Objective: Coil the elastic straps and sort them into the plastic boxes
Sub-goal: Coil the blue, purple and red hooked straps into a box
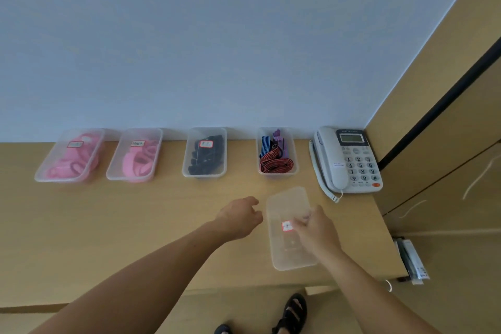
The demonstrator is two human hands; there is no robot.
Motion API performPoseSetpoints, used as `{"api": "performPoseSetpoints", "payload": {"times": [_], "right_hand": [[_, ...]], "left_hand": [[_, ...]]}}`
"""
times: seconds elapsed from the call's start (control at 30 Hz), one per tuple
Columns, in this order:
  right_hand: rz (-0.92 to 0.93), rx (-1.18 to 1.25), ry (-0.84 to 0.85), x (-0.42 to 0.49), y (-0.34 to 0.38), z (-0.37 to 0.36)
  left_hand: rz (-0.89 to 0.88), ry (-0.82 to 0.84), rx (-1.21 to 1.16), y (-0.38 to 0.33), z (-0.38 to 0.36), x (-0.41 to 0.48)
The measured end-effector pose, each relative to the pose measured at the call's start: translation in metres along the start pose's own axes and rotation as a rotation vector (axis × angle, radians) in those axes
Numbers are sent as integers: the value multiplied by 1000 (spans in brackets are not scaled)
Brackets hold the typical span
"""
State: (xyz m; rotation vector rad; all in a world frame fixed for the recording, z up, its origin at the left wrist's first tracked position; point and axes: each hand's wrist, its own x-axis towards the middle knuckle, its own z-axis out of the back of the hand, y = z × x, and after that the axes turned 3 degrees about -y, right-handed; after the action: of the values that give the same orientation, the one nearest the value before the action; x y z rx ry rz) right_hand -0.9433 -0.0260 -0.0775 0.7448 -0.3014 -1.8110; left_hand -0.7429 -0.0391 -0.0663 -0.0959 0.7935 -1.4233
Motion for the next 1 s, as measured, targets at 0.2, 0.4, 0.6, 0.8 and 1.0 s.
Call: {"api": "performPoseSetpoints", "payload": {"times": [0.2, 0.4, 0.6, 0.8, 1.0], "right_hand": [[196, 431, -25, 24, 47, 29], [212, 417, 14, 86, 95, 46], [202, 239, 86, 147, 114, 46], [234, 52, 101, 183, 107, 40], [201, 10, 67, 200, 94, 36]], "left_hand": [[40, -102, -318, -24, 30, 20], [73, -255, -370, -44, 72, 63], [179, -256, -235, -42, 82, 116], [239, -221, -139, -42, 76, 150], [280, -231, -314, -42, 71, 164]]}}
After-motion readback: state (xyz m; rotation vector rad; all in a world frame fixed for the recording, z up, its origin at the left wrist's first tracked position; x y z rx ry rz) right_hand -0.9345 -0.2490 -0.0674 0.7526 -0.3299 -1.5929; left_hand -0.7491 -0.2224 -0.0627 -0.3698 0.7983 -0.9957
